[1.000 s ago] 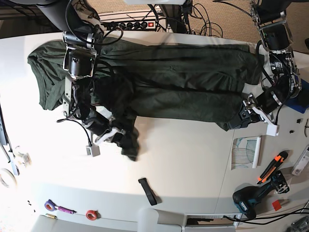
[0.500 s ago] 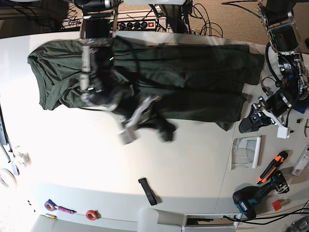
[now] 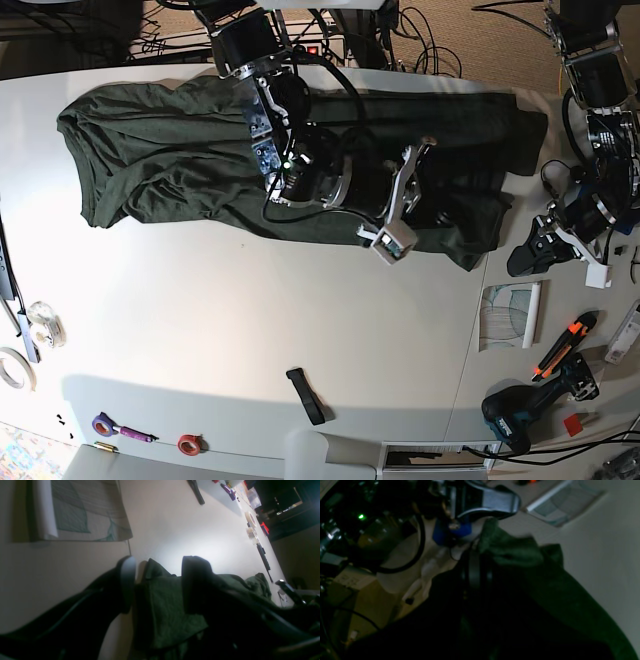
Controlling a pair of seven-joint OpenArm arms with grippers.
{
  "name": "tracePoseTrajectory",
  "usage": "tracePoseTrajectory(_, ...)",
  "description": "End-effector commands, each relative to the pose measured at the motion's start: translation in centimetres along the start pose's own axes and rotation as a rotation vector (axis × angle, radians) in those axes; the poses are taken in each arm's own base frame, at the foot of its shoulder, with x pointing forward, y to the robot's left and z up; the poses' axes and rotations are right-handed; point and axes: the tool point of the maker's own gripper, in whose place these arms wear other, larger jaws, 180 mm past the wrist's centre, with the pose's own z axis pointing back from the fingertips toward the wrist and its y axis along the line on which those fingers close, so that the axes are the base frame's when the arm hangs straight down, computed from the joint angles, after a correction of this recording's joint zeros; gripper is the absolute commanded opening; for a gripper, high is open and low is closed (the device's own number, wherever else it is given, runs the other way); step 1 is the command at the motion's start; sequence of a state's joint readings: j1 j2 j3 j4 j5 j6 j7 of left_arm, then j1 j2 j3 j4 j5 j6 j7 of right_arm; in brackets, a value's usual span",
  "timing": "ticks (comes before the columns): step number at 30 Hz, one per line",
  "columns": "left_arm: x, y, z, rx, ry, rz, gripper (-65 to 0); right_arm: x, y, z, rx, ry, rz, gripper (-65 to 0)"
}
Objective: Layout the t-shirt on the table in an organized manner, then fold the t-shirt properly
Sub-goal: 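Drag the sleeve across the shirt body with the right gripper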
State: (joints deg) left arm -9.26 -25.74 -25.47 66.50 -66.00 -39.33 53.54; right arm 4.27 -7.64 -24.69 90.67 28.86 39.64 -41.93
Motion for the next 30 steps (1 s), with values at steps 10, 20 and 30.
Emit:
tracePoseTrajectory(10,2.4,-0.6,0.3,-0.023,-0.056,-0.036,-33.9,1.0,-0.1,-0.1,-0.007,-0.005,0.051,-34.3)
tracePoseTrajectory(20,2.4,-0.6,0.3,-0.022,-0.053,-0.037,-33.9,2.3,-1.1,0.6,-0.035,-0.044,0.051,-34.3)
tracePoseTrajectory(30,1.2,-1.2,0.5,-0.059,0.022,-0.016,-32.2,6.9,-11.4,12.5,-0.431,-0.242,0.004,-34.3)
